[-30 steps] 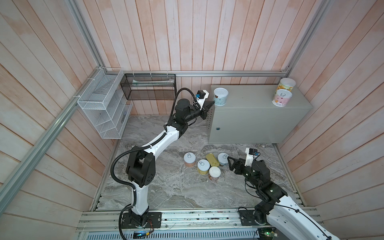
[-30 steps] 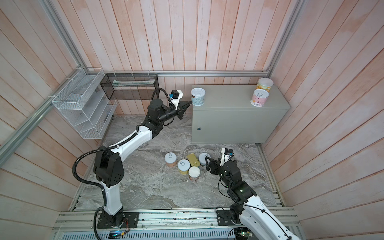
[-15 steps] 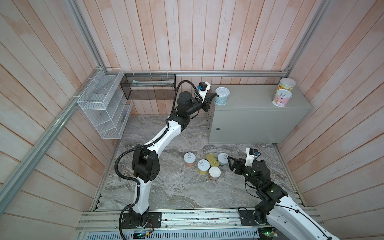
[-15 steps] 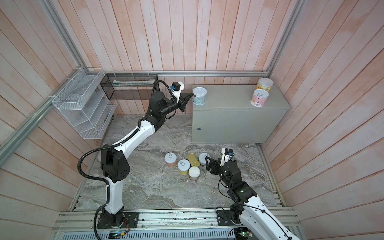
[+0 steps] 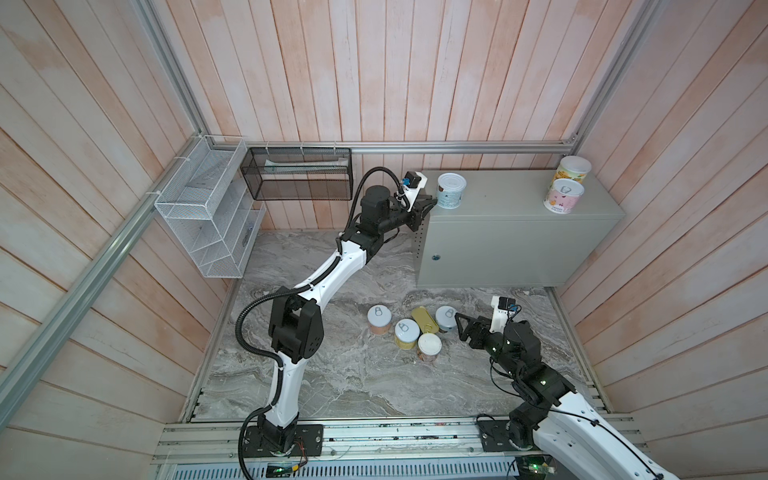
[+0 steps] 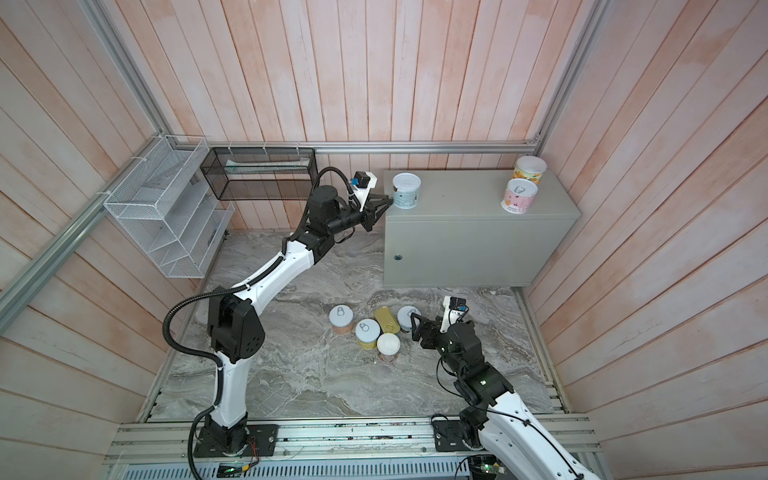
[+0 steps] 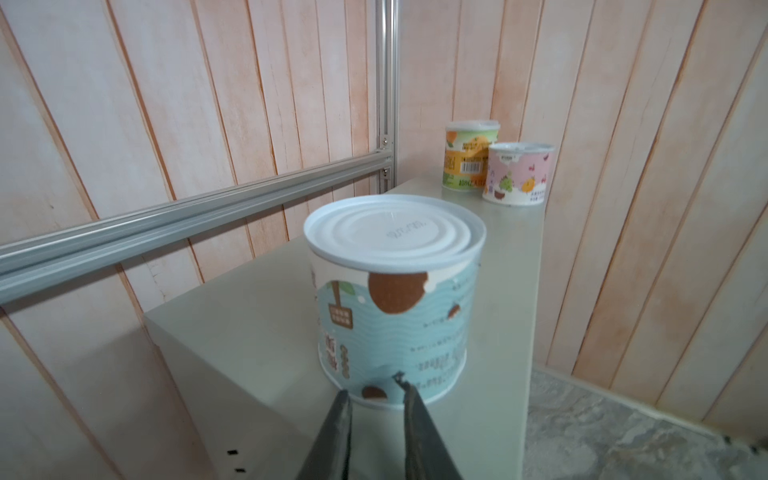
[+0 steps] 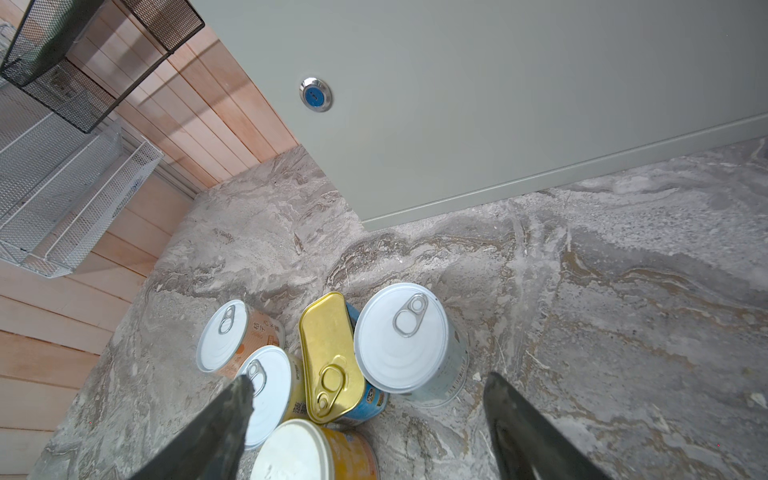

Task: Place and organize the canned foods onto the counter
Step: 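Open the left gripper and draw it back from the light-blue can, then swing the left gripper down and close it on the orange-and-white can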

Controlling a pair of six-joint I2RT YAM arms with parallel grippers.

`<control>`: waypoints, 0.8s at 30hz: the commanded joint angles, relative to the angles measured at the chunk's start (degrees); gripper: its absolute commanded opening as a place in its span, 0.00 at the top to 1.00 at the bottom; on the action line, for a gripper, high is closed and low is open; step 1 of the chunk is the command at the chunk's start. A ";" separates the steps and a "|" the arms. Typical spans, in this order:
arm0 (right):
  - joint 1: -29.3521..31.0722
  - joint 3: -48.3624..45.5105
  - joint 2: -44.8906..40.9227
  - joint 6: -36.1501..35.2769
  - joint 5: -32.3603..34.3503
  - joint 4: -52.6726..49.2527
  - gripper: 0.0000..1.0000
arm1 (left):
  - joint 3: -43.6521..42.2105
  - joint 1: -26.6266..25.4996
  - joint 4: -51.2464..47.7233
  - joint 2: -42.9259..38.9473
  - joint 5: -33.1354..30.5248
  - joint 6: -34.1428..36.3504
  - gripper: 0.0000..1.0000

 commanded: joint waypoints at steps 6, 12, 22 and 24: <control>0.11 2.30 1.96 -4.04 -0.96 0.64 0.13 | -15.65 -0.64 2.31 -15.18 -9.28 -2.22 0.00; 0.18 4.25 1.18 -7.98 0.24 -1.66 0.12 | -33.03 -0.69 0.94 -28.42 -18.39 -6.57 0.00; 0.20 3.26 3.04 -8.43 -1.98 1.15 0.12 | -50.72 -0.66 -12.59 -40.99 -25.21 -7.96 0.00; 0.32 3.14 3.13 -8.53 -1.92 1.53 0.11 | -52.58 -0.64 -16.27 -40.96 -26.41 -9.70 0.00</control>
